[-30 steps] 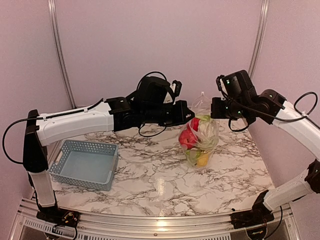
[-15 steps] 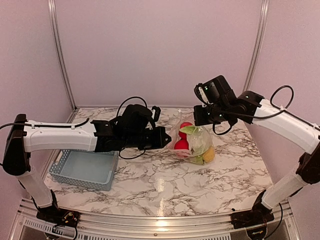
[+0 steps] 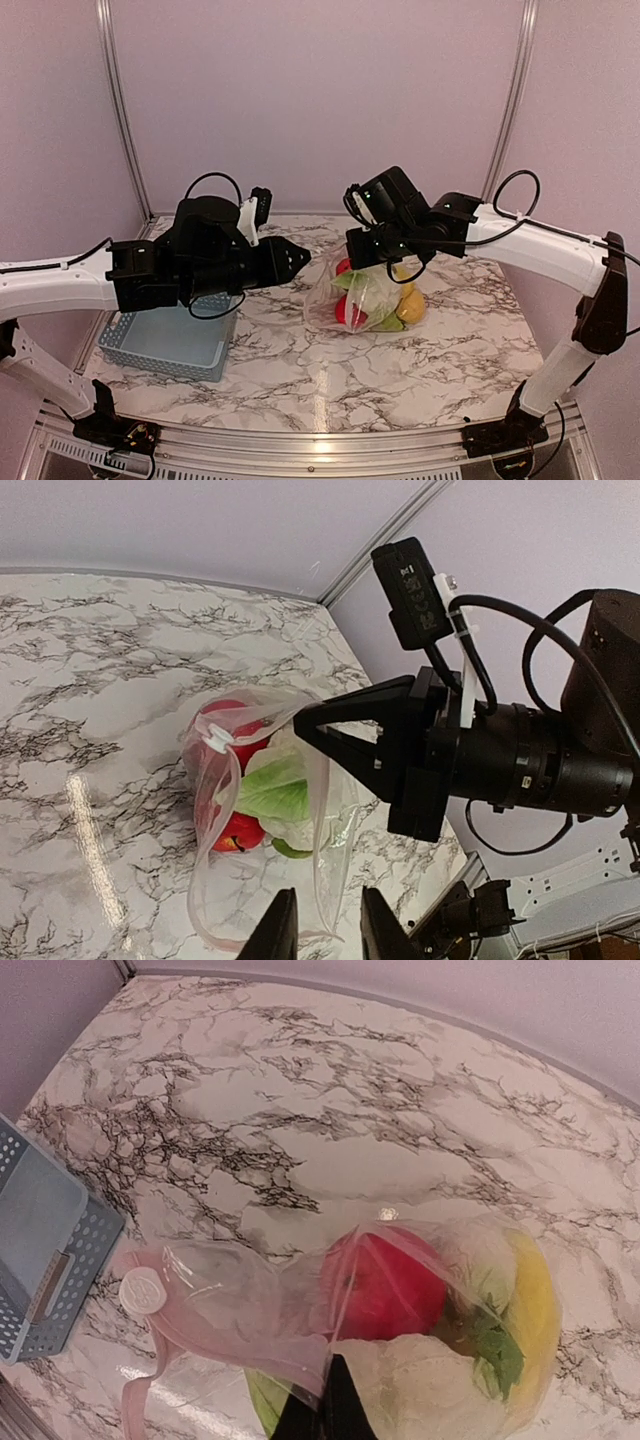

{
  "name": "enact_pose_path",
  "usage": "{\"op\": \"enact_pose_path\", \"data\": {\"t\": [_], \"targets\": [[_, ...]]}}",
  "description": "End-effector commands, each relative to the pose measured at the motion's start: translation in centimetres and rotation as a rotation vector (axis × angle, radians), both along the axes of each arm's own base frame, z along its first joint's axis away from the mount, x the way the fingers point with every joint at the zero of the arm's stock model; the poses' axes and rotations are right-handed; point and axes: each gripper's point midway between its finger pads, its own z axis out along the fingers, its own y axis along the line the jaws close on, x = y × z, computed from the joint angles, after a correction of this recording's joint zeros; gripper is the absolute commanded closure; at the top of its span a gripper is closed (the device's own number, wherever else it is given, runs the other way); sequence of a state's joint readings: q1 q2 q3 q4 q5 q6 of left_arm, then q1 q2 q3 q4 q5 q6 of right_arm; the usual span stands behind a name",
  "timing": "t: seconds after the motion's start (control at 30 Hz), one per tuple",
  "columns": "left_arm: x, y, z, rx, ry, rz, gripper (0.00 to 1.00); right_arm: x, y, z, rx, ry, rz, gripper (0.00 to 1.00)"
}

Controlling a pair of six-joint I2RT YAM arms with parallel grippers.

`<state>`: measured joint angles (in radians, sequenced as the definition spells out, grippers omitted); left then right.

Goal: Open the zip-top bag and remove the fake food
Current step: Open the zipper of the food storage bag at the center of the board, then pick up the fake vegetable from the zipper food storage bag.

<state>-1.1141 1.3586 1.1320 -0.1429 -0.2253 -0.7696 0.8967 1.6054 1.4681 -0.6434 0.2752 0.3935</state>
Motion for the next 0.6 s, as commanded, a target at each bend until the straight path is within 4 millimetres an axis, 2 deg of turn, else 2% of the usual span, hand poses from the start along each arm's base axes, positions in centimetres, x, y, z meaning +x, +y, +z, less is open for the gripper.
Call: {"op": "enact_pose_path", "data": {"t": [0.0, 0.1, 0.2, 0.37, 0.57], "targets": [[-0.4, -1.9, -3.2, 0.046, 0.027, -0.06, 0.77, 0.1, 2.3, 3.5, 0.119, -0.045, 0.03, 1.0], [0.4, -4.3, -5.3, 0.059, 0.054, -0.083, 0.76, -0.2, 2.9, 3.3, 0.116, -0.039, 0.039, 1.0], [1.6, -5.6, -7.0, 0.019, 0.098, -0.085, 0.76, -0.4, 3.0, 3.2, 0.113, -0.033, 0.04, 1.0], [3.3, -6.0, -8.7, -0.049, 0.155, -0.08, 0.73, -0.8, 3.1, 3.3, 0.127, -0.026, 0.046, 1.0], [4.6, -5.7, -9.8, -0.085, 0.185, -0.053, 0.6, -0.9, 3.6, 3.1, 0.129, -0.019, 0.056, 1.0]]}}
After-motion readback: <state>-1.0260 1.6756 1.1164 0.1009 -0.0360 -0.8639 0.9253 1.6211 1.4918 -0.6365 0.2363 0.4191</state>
